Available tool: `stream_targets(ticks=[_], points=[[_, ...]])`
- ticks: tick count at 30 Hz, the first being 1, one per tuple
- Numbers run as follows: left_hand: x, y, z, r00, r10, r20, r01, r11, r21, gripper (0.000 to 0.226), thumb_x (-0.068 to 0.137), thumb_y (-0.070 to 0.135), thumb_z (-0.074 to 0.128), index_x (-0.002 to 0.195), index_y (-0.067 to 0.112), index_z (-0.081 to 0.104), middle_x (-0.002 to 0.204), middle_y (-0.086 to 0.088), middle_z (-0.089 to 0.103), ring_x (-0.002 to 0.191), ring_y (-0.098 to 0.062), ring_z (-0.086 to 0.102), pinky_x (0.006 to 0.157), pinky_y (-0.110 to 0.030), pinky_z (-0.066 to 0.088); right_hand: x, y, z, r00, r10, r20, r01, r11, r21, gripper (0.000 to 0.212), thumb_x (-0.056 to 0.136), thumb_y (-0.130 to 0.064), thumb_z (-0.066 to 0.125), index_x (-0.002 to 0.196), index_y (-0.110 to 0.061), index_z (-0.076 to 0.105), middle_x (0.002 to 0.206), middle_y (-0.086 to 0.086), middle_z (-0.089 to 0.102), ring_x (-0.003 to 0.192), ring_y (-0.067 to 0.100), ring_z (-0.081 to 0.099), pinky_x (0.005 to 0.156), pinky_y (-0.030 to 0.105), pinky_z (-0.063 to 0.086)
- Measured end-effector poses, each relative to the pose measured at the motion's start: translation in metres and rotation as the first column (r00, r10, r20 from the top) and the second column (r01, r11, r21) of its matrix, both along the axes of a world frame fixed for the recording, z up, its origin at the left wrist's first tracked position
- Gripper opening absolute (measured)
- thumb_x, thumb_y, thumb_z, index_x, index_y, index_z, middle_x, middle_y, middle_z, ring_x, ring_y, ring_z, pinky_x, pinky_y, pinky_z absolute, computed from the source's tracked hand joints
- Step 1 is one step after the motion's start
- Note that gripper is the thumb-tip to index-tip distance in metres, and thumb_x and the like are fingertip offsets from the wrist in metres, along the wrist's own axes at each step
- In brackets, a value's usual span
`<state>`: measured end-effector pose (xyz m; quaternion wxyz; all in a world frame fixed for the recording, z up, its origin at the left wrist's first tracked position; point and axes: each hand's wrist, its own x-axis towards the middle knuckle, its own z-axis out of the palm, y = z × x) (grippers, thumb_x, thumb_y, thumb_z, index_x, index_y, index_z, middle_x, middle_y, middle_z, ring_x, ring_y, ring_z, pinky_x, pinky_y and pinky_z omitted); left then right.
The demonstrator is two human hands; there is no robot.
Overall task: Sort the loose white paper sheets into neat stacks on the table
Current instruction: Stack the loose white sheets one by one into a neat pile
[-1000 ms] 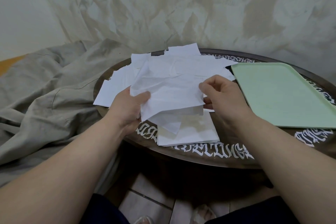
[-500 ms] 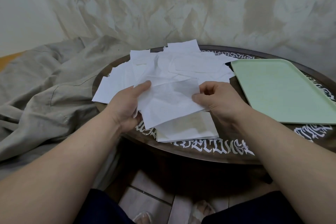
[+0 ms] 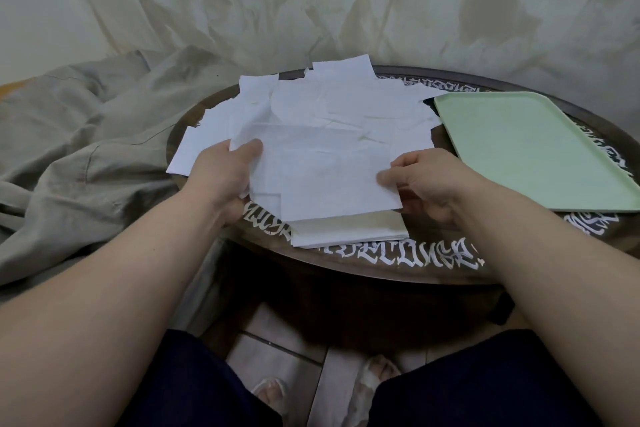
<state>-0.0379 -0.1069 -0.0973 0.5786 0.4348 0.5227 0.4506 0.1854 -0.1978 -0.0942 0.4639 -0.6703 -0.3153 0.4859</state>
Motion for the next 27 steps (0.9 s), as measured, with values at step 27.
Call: stream_targets(ticks=[27], points=[[0.01, -0.017, 0.009, 0.932, -0.338, 0.135, 0.33, 0.941, 0.074, 0.022, 0.095, 0.009, 0.052, 0.114, 0.004, 0.06, 0.107, -0.011, 0.071, 0.09, -0.021, 0.07, 0.07, -0.026, 0.056, -0.008, 0.001, 0.011, 0.999, -0.024, -0.049, 0.031, 0.99, 0.136, 0.024, 0.085, -0.016, 0.068, 0.108, -0.015, 0.063, 0.095, 0.003, 0.061, 0.056, 0.013, 0.044, 0.051, 0.023, 0.036]])
